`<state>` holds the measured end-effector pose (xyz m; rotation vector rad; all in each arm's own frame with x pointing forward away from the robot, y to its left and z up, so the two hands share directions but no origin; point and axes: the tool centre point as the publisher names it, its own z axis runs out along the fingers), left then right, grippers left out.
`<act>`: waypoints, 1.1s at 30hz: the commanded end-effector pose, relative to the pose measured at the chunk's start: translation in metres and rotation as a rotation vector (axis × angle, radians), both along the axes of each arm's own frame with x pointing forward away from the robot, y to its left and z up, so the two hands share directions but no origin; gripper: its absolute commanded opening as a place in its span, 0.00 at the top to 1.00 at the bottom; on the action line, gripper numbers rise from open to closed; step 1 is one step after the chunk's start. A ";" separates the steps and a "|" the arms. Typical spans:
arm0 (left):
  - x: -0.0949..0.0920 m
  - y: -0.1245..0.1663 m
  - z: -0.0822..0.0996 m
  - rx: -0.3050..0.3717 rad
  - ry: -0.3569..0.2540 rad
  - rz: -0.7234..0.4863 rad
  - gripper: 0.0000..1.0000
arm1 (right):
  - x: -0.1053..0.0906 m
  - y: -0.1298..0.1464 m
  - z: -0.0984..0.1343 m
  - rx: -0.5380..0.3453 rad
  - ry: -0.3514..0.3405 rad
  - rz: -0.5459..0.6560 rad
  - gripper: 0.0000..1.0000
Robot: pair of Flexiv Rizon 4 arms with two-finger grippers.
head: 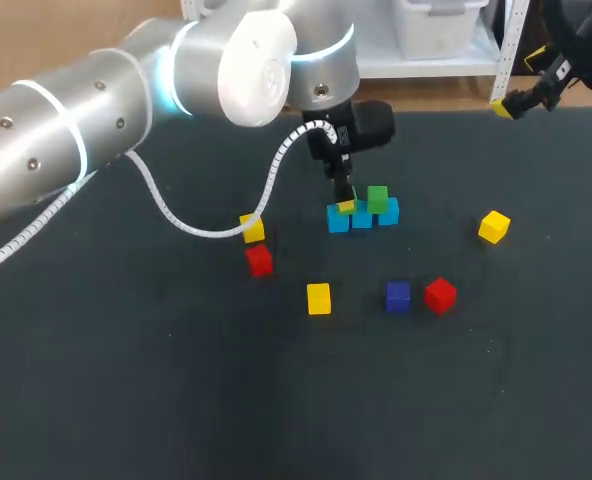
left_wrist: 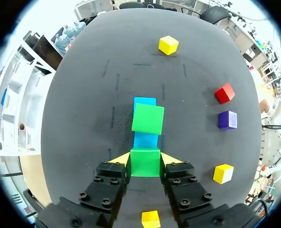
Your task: Place the blue cubes, place green cubes on the blue cubes, place the yellow cubes on the green cubes, then place the red cubes on the yellow cubes, and place purple cube on the red cubes.
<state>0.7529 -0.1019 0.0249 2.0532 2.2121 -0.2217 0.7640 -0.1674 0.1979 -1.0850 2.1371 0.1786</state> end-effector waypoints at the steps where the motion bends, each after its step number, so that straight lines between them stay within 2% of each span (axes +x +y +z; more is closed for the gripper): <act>1: 0.004 -0.001 -0.001 0.006 0.005 -0.002 0.82 | 0.000 0.000 0.000 0.000 0.000 0.000 0.00; 10: 0.005 -0.001 -0.001 0.003 0.005 -0.003 0.59 | 0.000 0.000 0.000 0.000 0.000 0.000 0.00; 11: 0.005 -0.001 -0.001 0.004 0.005 -0.004 0.54 | 0.000 0.000 0.000 0.000 0.000 0.000 0.00; 13: 0.005 -0.001 -0.001 0.003 0.005 -0.005 0.35 | 0.000 0.000 0.000 0.000 0.000 0.000 0.00; 16: 0.005 -0.001 -0.001 0.002 0.007 -0.006 0.14 | 0.000 0.000 0.000 0.000 0.000 0.000 0.00; 24: 0.006 -0.002 0.001 -0.004 0.009 -0.002 0.00 | 0.000 0.000 0.000 0.000 0.000 0.000 0.00; 28: 0.006 0.001 0.006 -0.015 0.006 0.007 0.00 | 0.000 0.000 0.000 0.000 0.000 0.000 0.00; 33: 0.002 0.008 0.022 -0.058 0.002 0.035 0.00 | 0.000 0.000 0.000 0.000 0.000 0.000 0.00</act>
